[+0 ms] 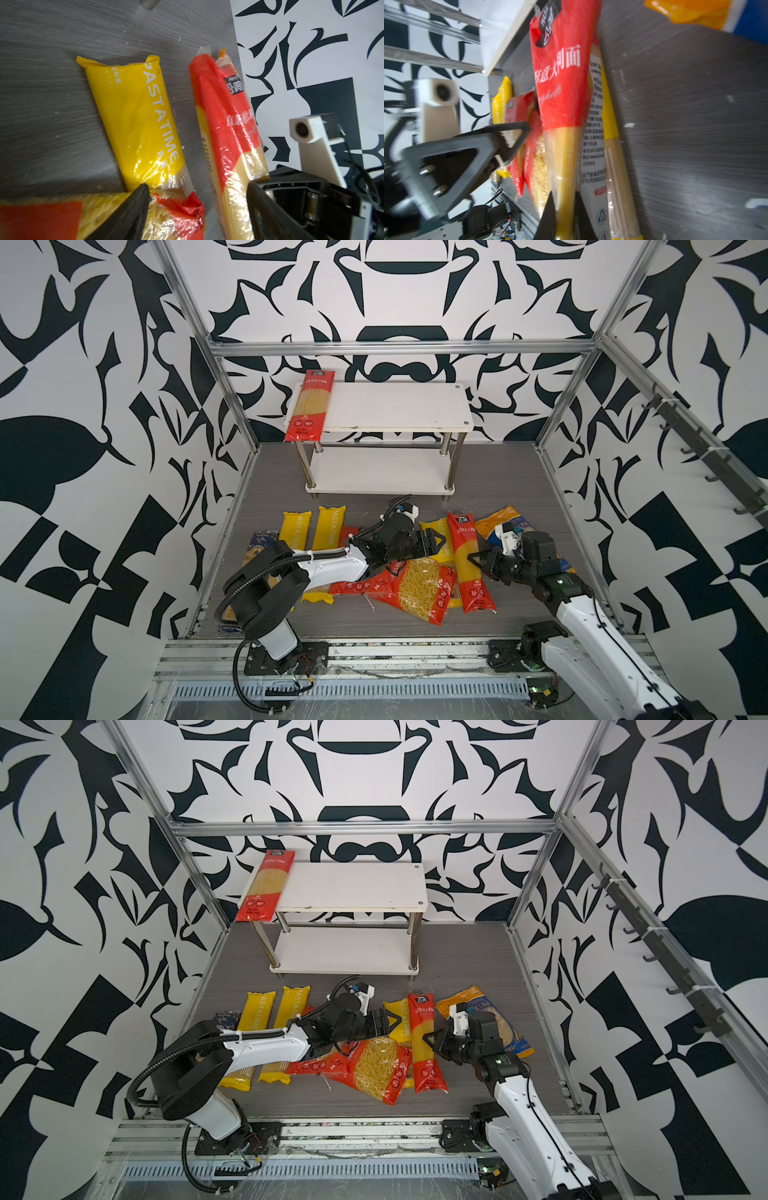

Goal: Arrange pasta packages on shelves
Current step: Pick up the pasta bag from the middle-right of the table.

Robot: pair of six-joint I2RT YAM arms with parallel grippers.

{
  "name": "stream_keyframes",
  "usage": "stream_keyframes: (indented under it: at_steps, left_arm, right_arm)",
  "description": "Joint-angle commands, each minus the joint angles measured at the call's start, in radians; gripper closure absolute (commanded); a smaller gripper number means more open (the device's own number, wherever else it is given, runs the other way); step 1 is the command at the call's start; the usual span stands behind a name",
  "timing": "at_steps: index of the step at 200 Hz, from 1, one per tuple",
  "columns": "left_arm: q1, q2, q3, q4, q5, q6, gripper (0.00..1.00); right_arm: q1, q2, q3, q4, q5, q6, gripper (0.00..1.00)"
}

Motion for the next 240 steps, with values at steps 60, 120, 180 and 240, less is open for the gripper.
stream_keyframes:
  at_steps: [60,120,180,240]
  left_arm:
    - [0.030,-0.093,-0.066,0.192,0.081,-0.069,0.16]
    - [0.092,-0.346,-0.111,0.064,0.041,0.002,0.40]
    - [0.107,-0.540,-0.095,-0.047,0.013,0.107,0.71]
    - [0.158,-0.599,0.045,-0.186,0.101,0.141,0.77]
  right_arm:
    - [0.462,0.065,0.213,0.325,0.253,0.090,1.00]
    - [0.640,0.254,0.312,0.429,0.324,0.056,1.00]
    - [0.641,0.307,0.317,0.506,0.263,0.052,0.74]
    - [0.635,0.263,0.335,0.331,0.213,-0.111,0.36]
